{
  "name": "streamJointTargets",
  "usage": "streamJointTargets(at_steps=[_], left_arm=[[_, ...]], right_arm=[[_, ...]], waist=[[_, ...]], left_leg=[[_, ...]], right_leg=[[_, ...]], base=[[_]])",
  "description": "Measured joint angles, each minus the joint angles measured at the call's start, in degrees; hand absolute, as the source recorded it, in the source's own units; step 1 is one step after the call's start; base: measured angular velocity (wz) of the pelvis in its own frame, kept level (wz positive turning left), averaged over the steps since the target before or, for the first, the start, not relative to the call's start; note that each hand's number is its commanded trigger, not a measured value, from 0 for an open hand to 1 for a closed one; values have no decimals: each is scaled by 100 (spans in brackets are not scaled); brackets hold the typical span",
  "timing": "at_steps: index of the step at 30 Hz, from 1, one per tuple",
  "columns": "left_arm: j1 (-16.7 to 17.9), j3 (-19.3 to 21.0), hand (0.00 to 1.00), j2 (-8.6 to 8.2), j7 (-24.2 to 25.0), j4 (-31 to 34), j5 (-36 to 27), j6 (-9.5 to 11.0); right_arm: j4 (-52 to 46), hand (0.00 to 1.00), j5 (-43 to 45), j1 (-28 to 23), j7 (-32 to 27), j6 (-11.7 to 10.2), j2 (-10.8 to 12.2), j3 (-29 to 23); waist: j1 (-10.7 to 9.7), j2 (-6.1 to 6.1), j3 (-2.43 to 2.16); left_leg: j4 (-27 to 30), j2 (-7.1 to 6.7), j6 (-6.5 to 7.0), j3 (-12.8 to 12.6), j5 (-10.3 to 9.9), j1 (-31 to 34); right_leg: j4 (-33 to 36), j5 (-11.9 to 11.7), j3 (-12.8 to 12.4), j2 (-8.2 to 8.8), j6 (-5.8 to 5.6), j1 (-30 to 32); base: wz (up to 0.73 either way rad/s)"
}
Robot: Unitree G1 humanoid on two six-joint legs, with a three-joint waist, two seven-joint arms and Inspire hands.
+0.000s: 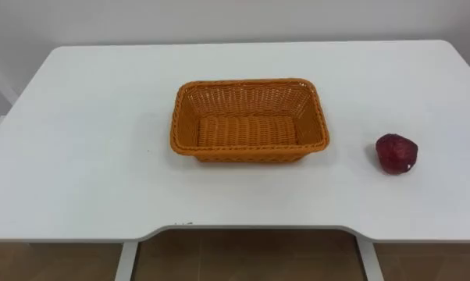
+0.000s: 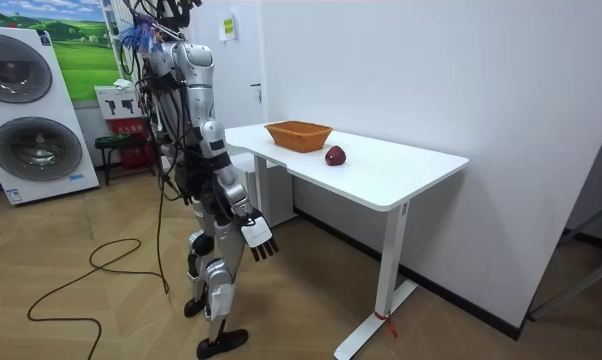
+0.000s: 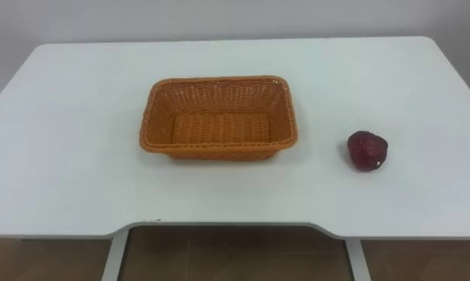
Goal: Pick and place apple
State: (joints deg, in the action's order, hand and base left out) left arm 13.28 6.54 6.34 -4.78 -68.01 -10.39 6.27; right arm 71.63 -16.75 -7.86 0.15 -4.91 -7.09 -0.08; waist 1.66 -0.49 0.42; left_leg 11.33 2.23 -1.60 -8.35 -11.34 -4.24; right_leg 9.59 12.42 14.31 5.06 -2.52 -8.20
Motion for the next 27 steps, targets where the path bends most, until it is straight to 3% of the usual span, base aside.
streamJointTargets(at_steps=[13,19,22,27], left_arm=[[15,30,0,2,-2,21,-8,-20],[35,78,0,-7,-12,-12,-8,-173],[72,477,0,-24,-68,2,-13,-173],[143,705,0,-2,-244,59,-13,-165]], right_arm=[[25,0,-172,13,-2,104,1,-123],[63,0,-1197,-2,-272,200,2,-471],[60,0,-1999,64,-380,181,-18,-1064],[-218,0,-4109,100,-555,179,-43,-1775]], waist=[[6,-6,0],[-4,21,4],[-17,16,4],[-190,-7,-3]], left_leg=[[-5,0,0,-16,0,-40],[-4,4,0,-22,0,-42],[-12,11,-1,-99,-1,-115],[-3,10,-3,-103,-18,-150]], right_leg=[[7,0,-24,2,1,-8],[4,0,-37,-2,0,-18],[20,0,-142,-6,1,-29],[17,1,-138,-4,-1,-99]], base=[[0],[0],[-13],[0]])
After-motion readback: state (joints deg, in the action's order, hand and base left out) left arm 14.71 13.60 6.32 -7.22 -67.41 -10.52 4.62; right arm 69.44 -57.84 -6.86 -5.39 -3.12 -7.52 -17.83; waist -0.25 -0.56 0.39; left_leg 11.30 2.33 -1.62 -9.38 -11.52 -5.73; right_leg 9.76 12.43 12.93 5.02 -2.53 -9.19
